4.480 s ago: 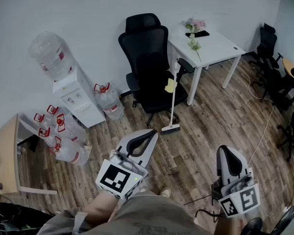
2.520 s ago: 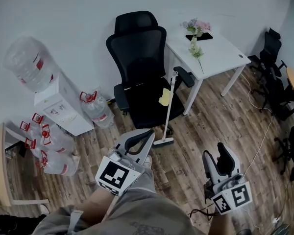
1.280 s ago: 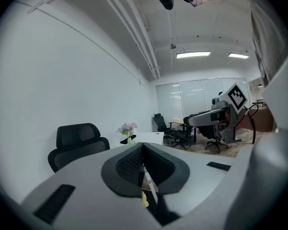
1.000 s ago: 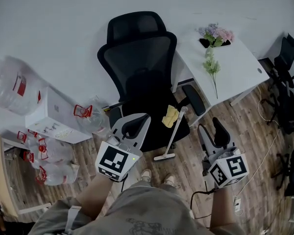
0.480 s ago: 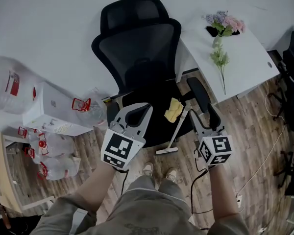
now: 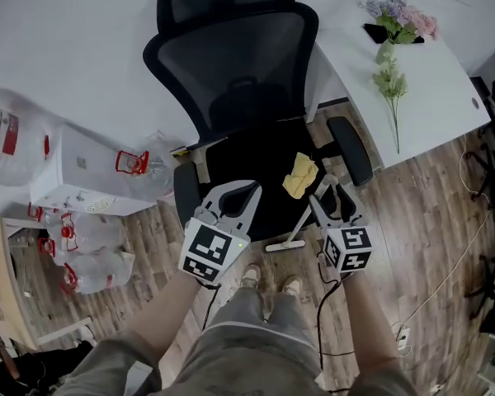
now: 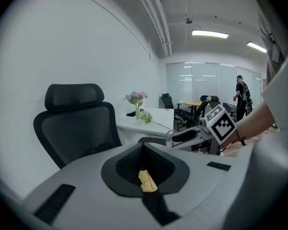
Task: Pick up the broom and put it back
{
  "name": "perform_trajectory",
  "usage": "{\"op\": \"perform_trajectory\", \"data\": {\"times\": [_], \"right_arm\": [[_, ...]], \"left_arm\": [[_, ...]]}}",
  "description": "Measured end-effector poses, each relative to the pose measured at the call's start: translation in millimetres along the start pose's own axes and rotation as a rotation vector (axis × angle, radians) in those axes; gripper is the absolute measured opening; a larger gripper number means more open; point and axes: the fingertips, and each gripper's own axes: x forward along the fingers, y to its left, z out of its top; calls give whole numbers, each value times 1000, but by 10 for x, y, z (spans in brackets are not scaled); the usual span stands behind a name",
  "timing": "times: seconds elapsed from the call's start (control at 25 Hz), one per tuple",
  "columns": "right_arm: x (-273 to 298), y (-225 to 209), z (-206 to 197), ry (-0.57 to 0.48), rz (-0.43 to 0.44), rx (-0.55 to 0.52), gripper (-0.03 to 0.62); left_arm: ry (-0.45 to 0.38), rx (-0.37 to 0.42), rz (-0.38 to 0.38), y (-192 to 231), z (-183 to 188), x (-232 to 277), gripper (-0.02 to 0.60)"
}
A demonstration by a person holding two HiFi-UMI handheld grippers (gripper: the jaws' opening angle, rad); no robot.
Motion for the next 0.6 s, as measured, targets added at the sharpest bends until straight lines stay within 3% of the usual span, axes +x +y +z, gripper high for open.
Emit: {"op": "perform_trajectory", "data": {"times": [0.32,0.52,0.6], "right_arm": [[355,-51,-545,78,16,22,275],[415,-89,-667,83,33,34,135],[400,-60,-678,75,56,45,123]], "left_arm": [[92,-30,19,24,-591,150,17],[116,-23,22,49,-753,174,17],[118,-29,24,47,-790,157,17]]}}
